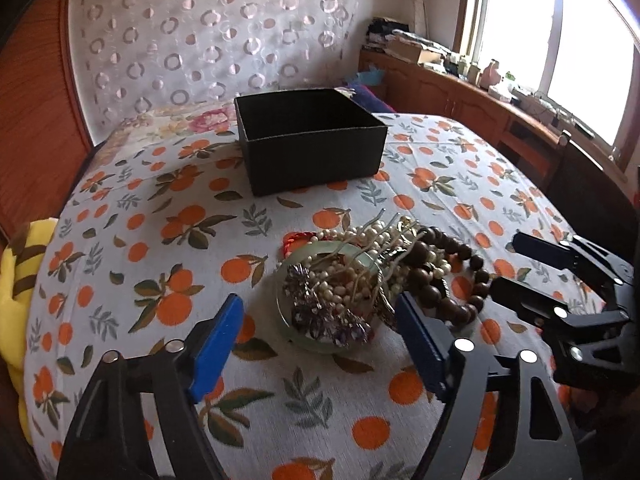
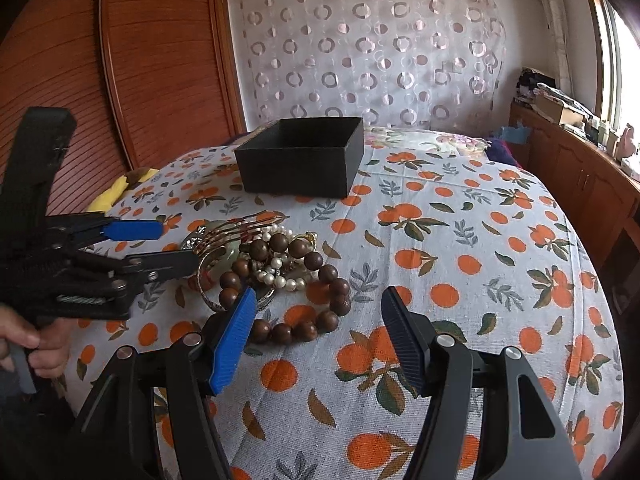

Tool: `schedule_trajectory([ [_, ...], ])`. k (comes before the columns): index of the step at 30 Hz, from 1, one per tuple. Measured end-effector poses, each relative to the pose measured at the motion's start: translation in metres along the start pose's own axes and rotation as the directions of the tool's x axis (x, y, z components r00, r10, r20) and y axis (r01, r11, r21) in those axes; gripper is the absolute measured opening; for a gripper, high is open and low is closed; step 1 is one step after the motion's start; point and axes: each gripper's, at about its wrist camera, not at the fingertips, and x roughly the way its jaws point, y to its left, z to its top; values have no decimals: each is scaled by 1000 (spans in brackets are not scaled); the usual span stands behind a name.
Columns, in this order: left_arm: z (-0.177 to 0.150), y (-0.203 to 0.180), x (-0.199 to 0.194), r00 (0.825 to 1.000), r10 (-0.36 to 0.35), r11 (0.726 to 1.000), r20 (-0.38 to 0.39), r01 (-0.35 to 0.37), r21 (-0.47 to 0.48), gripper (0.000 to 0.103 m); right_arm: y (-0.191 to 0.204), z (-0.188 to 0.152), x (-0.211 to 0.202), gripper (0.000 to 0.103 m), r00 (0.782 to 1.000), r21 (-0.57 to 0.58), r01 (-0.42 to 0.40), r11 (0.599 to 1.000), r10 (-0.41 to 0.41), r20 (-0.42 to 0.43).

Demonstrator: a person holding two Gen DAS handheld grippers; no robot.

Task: Organize jewelry
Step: 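Reach the left gripper into the jewelry dish and grasp the silver hairpins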

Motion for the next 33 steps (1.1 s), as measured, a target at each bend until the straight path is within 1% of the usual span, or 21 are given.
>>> schedule_trajectory([
  [3, 5, -1, 7, 1000, -21, 1000, -11, 21, 10, 73, -1, 0, -2, 67, 1000, 6, -4, 1000, 4, 4],
  [6, 7, -3, 13, 1000, -25, 999, -19, 25, 21, 73, -1, -1, -2, 67, 1000, 6, -4, 1000, 4, 4],
  [7, 8, -3, 16, 999, -38, 999, -27, 39, 18, 73, -1, -1, -2, 67, 1000, 6, -4, 1000, 4, 4],
  [9, 8, -3, 19, 998, -48, 999, -33, 49, 12, 71, -2, -1, -2, 67, 1000, 5, -5, 1000, 5, 5],
  [13, 7, -1, 19, 998, -51, 999, -22, 51, 0, 66, -2, 0, -3, 67, 1000, 5, -6, 1000, 6, 4],
  [15, 7, 0, 16, 999, -45, 999, -8, 45, -2, 58, -2, 0, -3, 67, 1000, 4, -7, 1000, 6, 2],
  [17, 6, 3, 12, 999, -50, 999, -1, 50, -13, 53, -1, 0, -2, 67, 1000, 3, -7, 1000, 7, 0],
  [18, 6, 4, 11, 998, -61, 998, 5, 61, -18, 48, -1, 0, -2, 67, 1000, 1, -7, 1000, 7, 0],
  [19, 6, 5, 8, 996, -91, 995, 9, 92, -28, 36, 0, 0, -2, 67, 1000, 0, -6, 1000, 6, 0],
  [21, 5, 7, 4, 996, -82, 996, 17, 83, -39, 35, 1, 0, -2, 67, 1000, -1, -6, 1000, 6, 1],
  [23, 4, 6, 3, 996, -83, 996, 22, 84, -34, 29, 1, 0, -2, 67, 1000, -1, -6, 1000, 6, 1],
  [28, 6, 9, 2, 995, -92, 995, 24, 93, -44, 28, 2, 0, -2, 67, 1000, -6, -3, 1000, 3, 3],
  [33, 10, 12, 0, 996, -76, 995, 35, 78, -54, 28, 1, 0, -3, 67, 1000, -5, -4, 1000, 4, 4],
])
